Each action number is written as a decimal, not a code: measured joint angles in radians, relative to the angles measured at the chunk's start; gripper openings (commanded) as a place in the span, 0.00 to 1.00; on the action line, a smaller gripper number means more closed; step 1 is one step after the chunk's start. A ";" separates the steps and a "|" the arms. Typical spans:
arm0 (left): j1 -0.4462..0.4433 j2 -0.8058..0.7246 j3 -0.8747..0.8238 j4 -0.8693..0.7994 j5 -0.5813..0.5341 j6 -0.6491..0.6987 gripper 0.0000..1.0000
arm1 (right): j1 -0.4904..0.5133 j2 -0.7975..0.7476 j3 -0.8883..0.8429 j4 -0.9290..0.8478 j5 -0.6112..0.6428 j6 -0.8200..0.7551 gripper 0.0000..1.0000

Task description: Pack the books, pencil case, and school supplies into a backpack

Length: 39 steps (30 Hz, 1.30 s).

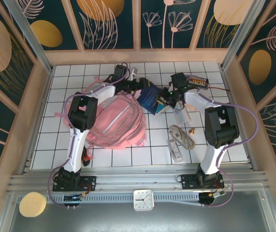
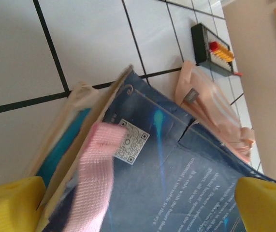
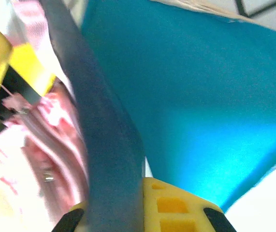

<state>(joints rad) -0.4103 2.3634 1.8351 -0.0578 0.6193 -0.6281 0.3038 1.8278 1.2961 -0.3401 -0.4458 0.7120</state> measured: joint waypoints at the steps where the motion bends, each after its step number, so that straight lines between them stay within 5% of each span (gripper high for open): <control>1: 0.004 -0.024 -0.005 -0.007 -0.001 -0.026 0.99 | -0.007 0.000 0.026 -0.004 -0.016 0.009 0.00; 15: 0.003 -0.451 -0.348 0.107 -0.026 -0.399 0.99 | -0.076 0.019 0.188 0.069 -0.124 0.089 0.00; 20: -0.025 -0.421 -0.468 0.286 -0.036 -0.553 0.99 | -0.079 0.031 0.163 0.118 -0.160 0.135 0.00; 33: -0.099 -0.212 -0.468 0.592 -0.045 -0.822 0.98 | -0.077 0.031 0.086 0.224 -0.230 0.221 0.00; 39: -0.099 -0.155 -0.462 0.661 -0.053 -0.887 0.64 | -0.068 0.027 0.047 0.269 -0.249 0.248 0.00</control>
<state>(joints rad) -0.5091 2.2086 1.3735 0.6029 0.5663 -1.5154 0.2356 1.8553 1.3430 -0.0708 -0.6945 0.9604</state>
